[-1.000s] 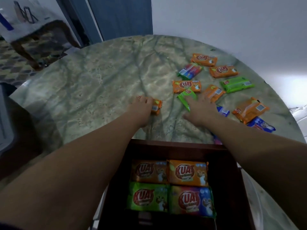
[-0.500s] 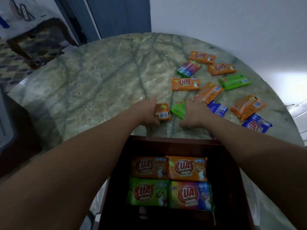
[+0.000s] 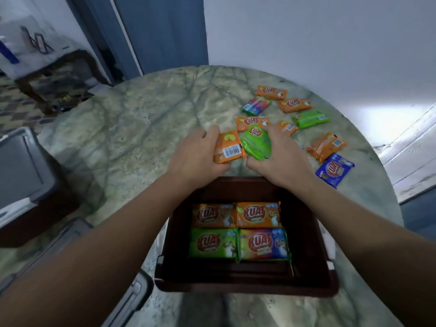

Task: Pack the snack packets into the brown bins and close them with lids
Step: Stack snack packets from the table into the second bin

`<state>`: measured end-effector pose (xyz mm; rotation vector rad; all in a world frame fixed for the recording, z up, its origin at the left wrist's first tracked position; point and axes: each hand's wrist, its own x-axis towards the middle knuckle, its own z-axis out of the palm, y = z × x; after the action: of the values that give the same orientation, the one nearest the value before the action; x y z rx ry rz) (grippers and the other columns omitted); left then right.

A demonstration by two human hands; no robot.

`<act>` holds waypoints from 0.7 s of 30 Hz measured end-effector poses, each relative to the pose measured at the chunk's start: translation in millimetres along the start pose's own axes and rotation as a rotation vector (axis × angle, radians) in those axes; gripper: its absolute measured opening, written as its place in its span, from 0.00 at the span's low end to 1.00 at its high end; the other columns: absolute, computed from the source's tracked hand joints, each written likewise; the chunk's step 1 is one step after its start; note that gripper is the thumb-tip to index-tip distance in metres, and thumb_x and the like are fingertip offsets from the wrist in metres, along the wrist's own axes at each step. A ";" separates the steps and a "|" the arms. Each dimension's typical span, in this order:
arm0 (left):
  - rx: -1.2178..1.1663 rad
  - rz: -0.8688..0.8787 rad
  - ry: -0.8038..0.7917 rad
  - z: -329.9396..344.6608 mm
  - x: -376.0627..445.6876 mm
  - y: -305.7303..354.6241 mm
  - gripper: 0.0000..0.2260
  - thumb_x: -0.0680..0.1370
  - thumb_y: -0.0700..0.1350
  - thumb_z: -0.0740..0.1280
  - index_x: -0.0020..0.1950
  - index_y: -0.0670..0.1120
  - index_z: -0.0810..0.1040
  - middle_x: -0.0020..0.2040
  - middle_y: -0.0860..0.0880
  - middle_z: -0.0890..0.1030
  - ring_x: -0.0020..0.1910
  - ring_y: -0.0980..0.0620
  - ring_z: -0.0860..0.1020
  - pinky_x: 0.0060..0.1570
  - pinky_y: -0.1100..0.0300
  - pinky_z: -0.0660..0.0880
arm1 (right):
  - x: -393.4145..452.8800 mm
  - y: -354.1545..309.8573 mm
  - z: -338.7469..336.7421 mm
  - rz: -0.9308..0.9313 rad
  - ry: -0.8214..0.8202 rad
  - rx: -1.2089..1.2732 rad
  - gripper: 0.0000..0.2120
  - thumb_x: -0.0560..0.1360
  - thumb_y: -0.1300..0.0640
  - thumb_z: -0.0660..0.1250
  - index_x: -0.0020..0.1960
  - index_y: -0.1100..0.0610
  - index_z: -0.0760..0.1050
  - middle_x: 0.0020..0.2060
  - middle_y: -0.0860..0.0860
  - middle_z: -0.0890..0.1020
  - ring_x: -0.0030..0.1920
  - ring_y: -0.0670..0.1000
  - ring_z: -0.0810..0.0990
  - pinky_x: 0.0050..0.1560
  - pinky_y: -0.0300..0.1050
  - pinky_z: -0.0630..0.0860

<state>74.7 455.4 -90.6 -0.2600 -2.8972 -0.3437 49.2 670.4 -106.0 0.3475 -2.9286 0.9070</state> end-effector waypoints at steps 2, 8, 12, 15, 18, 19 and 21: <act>-0.029 0.031 0.022 -5.1 -21.8 4.8 0.26 0.67 0.59 0.73 0.57 0.48 0.69 0.49 0.46 0.75 0.47 0.42 0.76 0.40 0.49 0.73 | -21.3 -5.3 -5.6 -0.064 0.022 -0.013 0.37 0.66 0.33 0.69 0.70 0.46 0.65 0.60 0.50 0.78 0.57 0.55 0.79 0.52 0.56 0.78; -0.061 0.060 -0.104 -0.6 -78.4 11.3 0.28 0.68 0.60 0.73 0.62 0.52 0.68 0.53 0.50 0.73 0.51 0.46 0.74 0.43 0.51 0.73 | -77.4 -5.2 -11.4 -0.165 -0.101 -0.114 0.36 0.68 0.39 0.76 0.66 0.50 0.62 0.40 0.43 0.73 0.38 0.51 0.76 0.33 0.48 0.67; -0.066 0.115 -0.218 12.8 -102.8 0.7 0.31 0.68 0.62 0.73 0.65 0.54 0.67 0.56 0.53 0.72 0.54 0.50 0.72 0.48 0.52 0.74 | -88.9 6.9 -15.4 -0.221 -0.309 -0.241 0.34 0.67 0.38 0.75 0.65 0.47 0.61 0.47 0.43 0.77 0.45 0.50 0.79 0.42 0.51 0.76; 0.085 0.196 -0.200 22.7 -111.1 -2.0 0.28 0.70 0.63 0.72 0.65 0.53 0.68 0.53 0.54 0.73 0.51 0.50 0.73 0.48 0.54 0.70 | -89.3 8.8 -13.2 -0.260 -0.400 -0.380 0.34 0.67 0.35 0.73 0.67 0.44 0.61 0.54 0.42 0.77 0.51 0.48 0.78 0.48 0.52 0.78; 0.151 0.222 -0.202 25.3 -108.9 -0.7 0.26 0.71 0.64 0.71 0.61 0.53 0.67 0.50 0.54 0.73 0.49 0.49 0.73 0.53 0.51 0.71 | -86.8 10.5 -4.8 -0.309 -0.434 -0.448 0.36 0.69 0.34 0.71 0.69 0.43 0.61 0.55 0.45 0.78 0.55 0.49 0.78 0.51 0.52 0.79; 0.143 0.216 -0.210 25.5 -107.6 -1.1 0.26 0.71 0.64 0.71 0.61 0.54 0.67 0.50 0.54 0.73 0.49 0.49 0.73 0.54 0.51 0.70 | -85.8 11.5 -3.4 -0.311 -0.438 -0.453 0.36 0.69 0.34 0.71 0.70 0.43 0.60 0.56 0.45 0.78 0.56 0.50 0.78 0.52 0.53 0.79; 0.112 0.200 -0.221 24.9 -105.6 -3.3 0.25 0.72 0.65 0.70 0.62 0.54 0.68 0.51 0.54 0.73 0.50 0.50 0.73 0.55 0.52 0.70 | -83.3 14.0 -2.2 -0.311 -0.439 -0.457 0.36 0.69 0.34 0.70 0.71 0.43 0.60 0.58 0.46 0.78 0.57 0.50 0.78 0.52 0.53 0.79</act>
<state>171.0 442.6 -139.2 -0.5984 -3.0546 -0.1245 127.1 699.3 -121.8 1.0369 -3.1911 0.1180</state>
